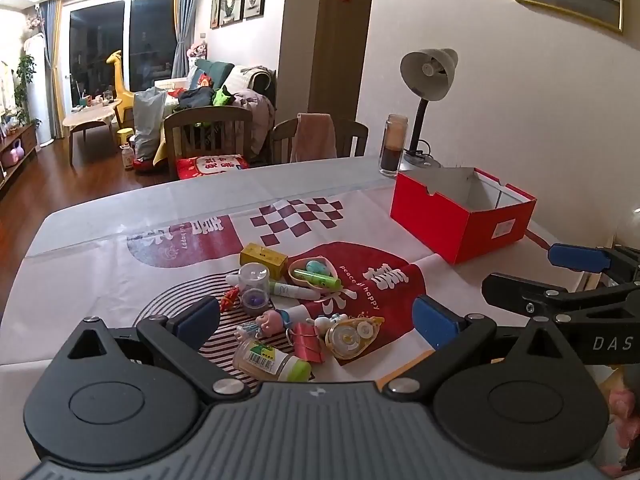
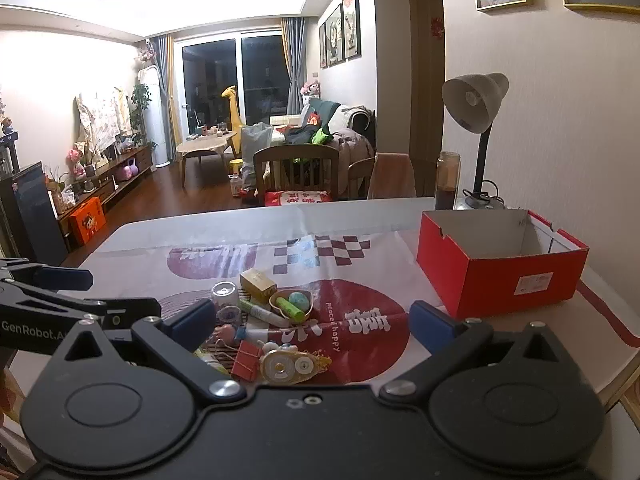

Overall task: Organize rigid objects
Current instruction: 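Move both tools toward the cluttered items on the table, then grasp the green-capped toothpick jar with left tool while right tool grasps the correction-tape dispenser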

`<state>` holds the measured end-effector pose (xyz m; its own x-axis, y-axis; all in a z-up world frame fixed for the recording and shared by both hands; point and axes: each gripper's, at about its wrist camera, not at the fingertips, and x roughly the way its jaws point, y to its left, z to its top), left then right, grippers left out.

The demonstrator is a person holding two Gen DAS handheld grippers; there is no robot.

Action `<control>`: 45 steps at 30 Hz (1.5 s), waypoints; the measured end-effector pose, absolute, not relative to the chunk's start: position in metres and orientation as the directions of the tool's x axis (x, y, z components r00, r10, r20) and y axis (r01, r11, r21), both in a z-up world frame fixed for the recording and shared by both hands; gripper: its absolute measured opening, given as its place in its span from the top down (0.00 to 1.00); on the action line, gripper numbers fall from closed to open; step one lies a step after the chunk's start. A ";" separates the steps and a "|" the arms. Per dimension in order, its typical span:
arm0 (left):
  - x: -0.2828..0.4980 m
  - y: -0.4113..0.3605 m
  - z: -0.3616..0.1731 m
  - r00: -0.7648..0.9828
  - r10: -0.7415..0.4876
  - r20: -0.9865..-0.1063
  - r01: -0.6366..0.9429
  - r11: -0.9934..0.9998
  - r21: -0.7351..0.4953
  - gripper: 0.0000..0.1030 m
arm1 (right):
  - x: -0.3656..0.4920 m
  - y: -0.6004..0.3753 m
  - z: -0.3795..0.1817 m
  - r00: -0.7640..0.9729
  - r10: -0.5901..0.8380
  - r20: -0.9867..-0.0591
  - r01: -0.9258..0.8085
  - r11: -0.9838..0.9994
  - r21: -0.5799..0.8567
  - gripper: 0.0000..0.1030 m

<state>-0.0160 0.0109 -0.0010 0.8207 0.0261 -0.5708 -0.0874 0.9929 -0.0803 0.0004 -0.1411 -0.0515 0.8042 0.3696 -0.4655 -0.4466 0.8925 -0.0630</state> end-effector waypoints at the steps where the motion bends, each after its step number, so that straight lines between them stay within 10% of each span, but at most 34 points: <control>1: -0.016 0.011 -0.001 0.821 0.027 -0.570 -0.087 0.993 -0.079 0.00 | 0.000 -0.141 -0.050 0.807 0.368 -0.462 -0.445 0.893 -0.066 0.00; 45: 0.024 0.074 -0.052 0.813 0.130 -0.567 -0.223 0.970 -0.098 0.00 | 0.056 -0.127 -0.078 0.761 0.381 -0.526 -0.485 0.872 -0.070 0.01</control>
<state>0.0244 0.0740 -0.0515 0.8132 0.1302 -0.5672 -0.2233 0.9699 -0.0975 0.0555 -0.1266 -0.0785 0.7606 0.3806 -0.5260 -0.4848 0.8718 -0.0701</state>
